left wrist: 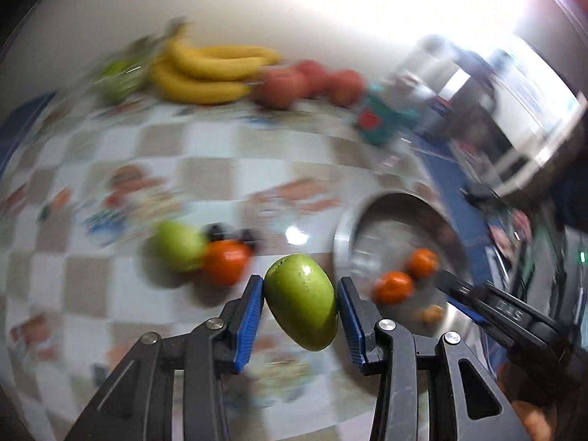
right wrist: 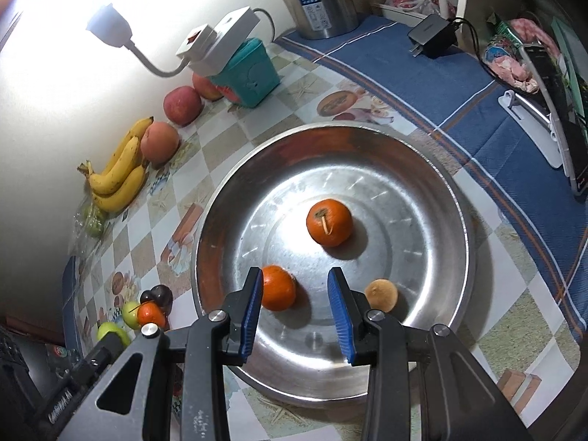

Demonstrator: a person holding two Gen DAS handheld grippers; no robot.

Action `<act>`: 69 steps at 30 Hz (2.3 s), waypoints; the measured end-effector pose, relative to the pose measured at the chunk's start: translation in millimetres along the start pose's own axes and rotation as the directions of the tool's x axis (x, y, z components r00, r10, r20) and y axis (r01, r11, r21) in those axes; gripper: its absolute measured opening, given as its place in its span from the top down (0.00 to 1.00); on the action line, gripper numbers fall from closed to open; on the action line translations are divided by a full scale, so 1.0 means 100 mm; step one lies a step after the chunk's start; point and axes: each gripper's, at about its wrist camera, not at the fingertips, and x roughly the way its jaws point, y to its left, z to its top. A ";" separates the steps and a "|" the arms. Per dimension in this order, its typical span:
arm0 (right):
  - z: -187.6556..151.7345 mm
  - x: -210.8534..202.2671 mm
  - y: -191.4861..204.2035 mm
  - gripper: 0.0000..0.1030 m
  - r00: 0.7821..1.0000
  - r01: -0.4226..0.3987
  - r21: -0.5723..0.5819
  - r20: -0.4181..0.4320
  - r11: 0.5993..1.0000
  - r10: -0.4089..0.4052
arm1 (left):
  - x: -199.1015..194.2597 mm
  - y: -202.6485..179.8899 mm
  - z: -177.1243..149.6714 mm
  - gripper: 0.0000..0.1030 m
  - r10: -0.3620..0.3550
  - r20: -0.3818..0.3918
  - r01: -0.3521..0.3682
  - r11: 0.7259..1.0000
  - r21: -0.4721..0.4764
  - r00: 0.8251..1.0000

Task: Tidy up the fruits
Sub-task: 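Carry the green pear into the steel bowl and open the left tool, then withdraw both tools from the bowl back toward the fruit cluster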

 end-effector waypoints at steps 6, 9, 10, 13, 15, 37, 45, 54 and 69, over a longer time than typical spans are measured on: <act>0.03 -0.03 -0.10 0.63 1.000 0.008 0.017 0.012 1.000 -0.008 | 0.38 -0.47 0.03 0.58 -0.027 -0.049 0.032 0.993 0.117 0.998; 0.04 -0.02 -0.12 0.63 1.000 0.009 0.023 0.007 1.000 -0.009 | 0.56 -0.57 0.03 0.58 -0.025 -0.072 0.034 0.990 0.135 0.997; 0.04 -0.02 -0.13 0.63 1.000 0.007 0.024 0.006 1.000 -0.007 | 0.59 -0.60 0.02 0.58 -0.021 -0.076 0.031 0.989 0.142 0.997; 0.04 -0.02 -0.12 0.63 1.000 0.004 0.021 0.004 1.000 -0.004 | 0.65 -0.64 -0.03 0.58 -0.005 -0.094 0.020 0.987 0.157 0.996; 0.04 -0.01 -0.13 0.63 1.000 0.003 0.022 0.003 1.000 -0.003 | 0.67 -0.66 -0.03 0.57 -0.003 -0.087 0.017 0.986 0.165 0.996; 0.01 0.04 -0.05 0.63 1.000 0.003 -0.017 -0.015 1.000 -0.004 | 0.36 -0.07 0.16 0.45 0.106 -0.066 -0.110 0.993 -0.048 0.992; -0.06 0.11 0.14 0.63 0.999 0.013 -0.105 -0.039 0.994 -0.017 | 0.22 0.57 0.11 0.33 0.251 -0.137 -0.277 0.933 -0.229 0.958; -0.14 0.21 0.32 0.33 0.996 0.070 -0.211 -0.044 0.975 -0.081 | 0.08 0.94 0.03 0.00 0.302 -0.157 -0.339 0.873 -0.351 0.940; -0.20 0.22 0.44 0.03 0.994 0.105 -0.288 0.011 0.952 -0.107 | 0.00 1.20 0.00 0.00 0.353 -0.161 -0.388 0.830 -0.400 0.921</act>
